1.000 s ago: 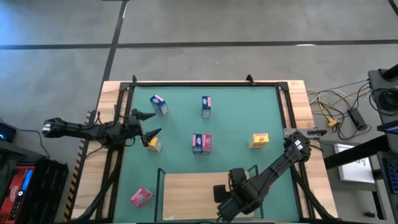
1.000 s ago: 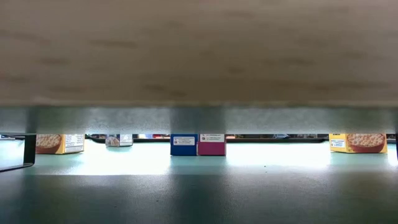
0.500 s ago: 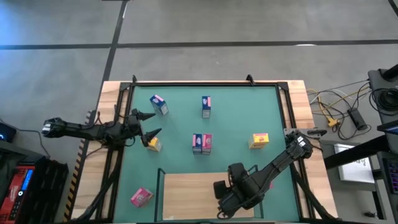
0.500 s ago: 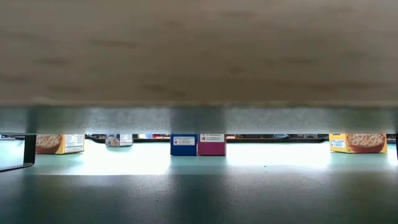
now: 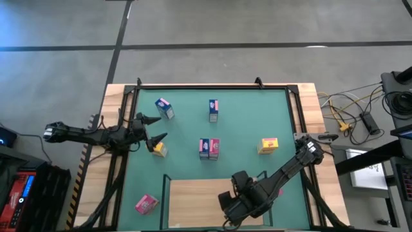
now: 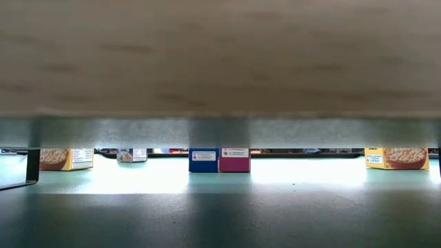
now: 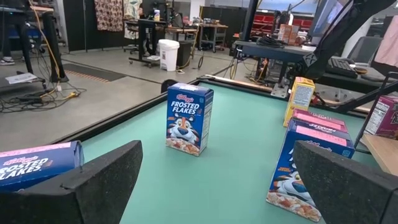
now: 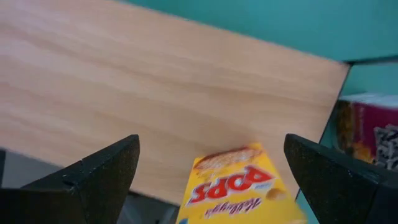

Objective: Stack cereal on shelf
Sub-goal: Put the top yellow cereal box on the shelf, then put the right yellow cereal box on the shelf aligned with the other yellow cereal box

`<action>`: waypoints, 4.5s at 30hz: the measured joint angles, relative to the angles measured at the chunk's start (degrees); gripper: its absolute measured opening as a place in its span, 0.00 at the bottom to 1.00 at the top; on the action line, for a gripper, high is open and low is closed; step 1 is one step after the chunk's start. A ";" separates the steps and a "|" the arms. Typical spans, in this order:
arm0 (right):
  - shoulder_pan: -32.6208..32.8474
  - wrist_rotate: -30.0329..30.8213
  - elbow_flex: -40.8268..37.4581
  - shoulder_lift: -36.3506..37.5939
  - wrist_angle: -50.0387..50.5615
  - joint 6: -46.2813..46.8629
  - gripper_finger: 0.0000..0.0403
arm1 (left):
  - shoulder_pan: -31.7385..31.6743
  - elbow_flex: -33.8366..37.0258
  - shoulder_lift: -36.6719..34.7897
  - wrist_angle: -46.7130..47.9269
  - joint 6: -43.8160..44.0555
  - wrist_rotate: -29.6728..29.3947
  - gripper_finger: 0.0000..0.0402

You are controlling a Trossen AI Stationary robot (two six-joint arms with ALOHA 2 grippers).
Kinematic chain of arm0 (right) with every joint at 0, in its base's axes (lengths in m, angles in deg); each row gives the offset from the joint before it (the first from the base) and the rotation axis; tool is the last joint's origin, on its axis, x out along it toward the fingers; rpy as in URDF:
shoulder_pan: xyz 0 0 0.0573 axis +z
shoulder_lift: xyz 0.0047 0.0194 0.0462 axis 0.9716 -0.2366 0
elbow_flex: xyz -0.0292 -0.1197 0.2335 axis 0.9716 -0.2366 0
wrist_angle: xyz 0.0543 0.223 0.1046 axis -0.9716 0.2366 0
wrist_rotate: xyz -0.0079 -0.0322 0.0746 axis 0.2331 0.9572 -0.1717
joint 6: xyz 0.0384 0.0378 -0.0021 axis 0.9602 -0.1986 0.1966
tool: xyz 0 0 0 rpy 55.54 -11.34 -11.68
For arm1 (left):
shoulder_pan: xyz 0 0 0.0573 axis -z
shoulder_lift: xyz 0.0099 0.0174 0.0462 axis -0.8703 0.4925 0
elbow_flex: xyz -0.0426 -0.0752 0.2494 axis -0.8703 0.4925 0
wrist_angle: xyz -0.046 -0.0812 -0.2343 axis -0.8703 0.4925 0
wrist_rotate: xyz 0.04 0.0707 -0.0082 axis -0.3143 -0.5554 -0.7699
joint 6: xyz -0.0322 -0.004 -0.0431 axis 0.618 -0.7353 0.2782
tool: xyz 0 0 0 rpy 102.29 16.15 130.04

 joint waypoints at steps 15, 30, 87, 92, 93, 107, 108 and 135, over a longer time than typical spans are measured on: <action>0.76 -4.51 -0.33 -0.33 0.02 7.55 0.96 | 0.01 0.01 0.00 0.01 0.00 -0.01 0.99; 0.49 -4.56 -0.33 -0.33 1.78 16.62 0.96 | 0.01 -0.01 0.04 0.01 0.00 -0.01 0.99; -25.29 4.65 -51.71 37.34 5.08 8.79 0.99 | 0.01 -0.01 0.31 0.03 0.00 -0.01 0.99; -25.29 5.22 -54.44 40.05 2.24 7.25 0.99 | -0.01 -0.01 0.32 0.00 0.01 -0.01 0.99; -25.29 5.46 -55.14 40.46 1.03 6.54 0.99 | 0.00 0.01 0.31 0.00 0.00 0.00 0.99; -25.29 6.29 -62.73 43.34 -6.98 1.32 0.99 | 0.01 0.00 0.37 0.01 0.01 0.00 0.99; -25.29 6.28 -62.98 43.34 -7.24 1.05 0.99 | -0.01 0.01 0.39 0.01 0.00 -0.01 0.99; -25.29 5.65 -66.55 43.20 -12.55 -2.43 0.81 | -0.01 0.00 0.48 0.01 0.01 0.00 0.99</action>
